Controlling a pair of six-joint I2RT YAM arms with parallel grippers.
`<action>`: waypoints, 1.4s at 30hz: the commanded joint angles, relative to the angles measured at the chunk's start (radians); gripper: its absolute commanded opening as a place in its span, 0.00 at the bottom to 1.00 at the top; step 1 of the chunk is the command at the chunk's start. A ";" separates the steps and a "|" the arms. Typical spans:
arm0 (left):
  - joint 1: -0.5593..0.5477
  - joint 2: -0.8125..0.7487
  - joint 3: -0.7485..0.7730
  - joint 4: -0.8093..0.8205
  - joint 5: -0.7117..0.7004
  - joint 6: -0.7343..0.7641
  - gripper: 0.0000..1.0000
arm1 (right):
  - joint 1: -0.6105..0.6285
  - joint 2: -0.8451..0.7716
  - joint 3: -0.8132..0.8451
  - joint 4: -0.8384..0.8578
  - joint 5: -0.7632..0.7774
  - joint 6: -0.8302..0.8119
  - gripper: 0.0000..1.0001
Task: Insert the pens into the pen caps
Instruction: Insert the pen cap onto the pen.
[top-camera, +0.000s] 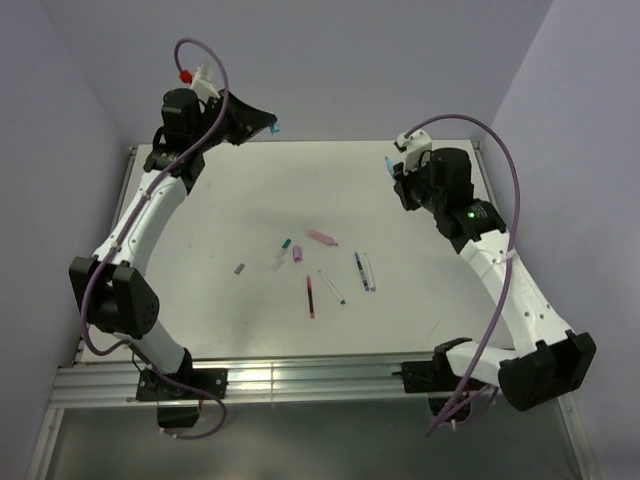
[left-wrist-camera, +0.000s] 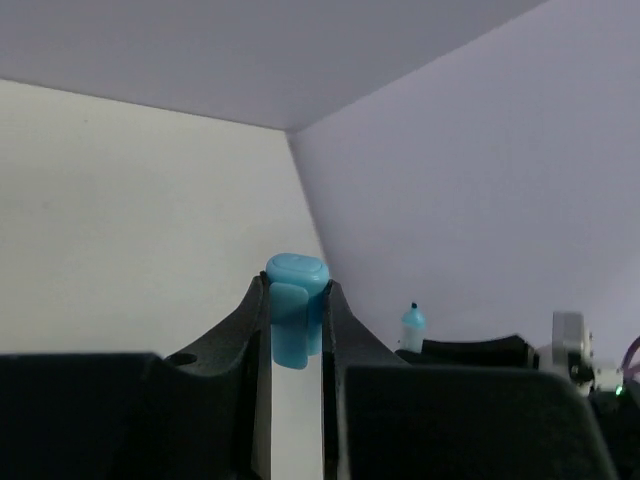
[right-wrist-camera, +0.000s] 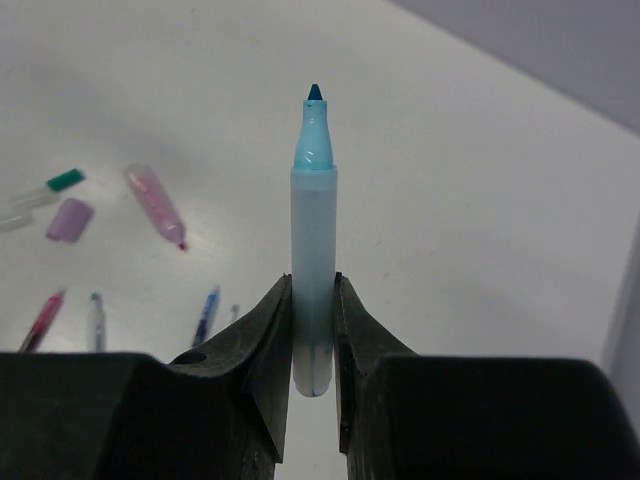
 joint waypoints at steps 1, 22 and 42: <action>0.061 0.004 -0.144 0.250 0.152 -0.500 0.00 | 0.052 -0.074 -0.003 0.127 0.248 -0.142 0.00; -0.008 0.058 -0.028 -0.099 -0.059 -0.524 0.00 | 0.504 0.384 0.497 -0.242 0.087 0.184 0.00; -0.086 0.067 -0.062 -0.184 -0.174 -0.442 0.00 | 0.461 0.443 0.500 -0.247 0.170 0.256 0.00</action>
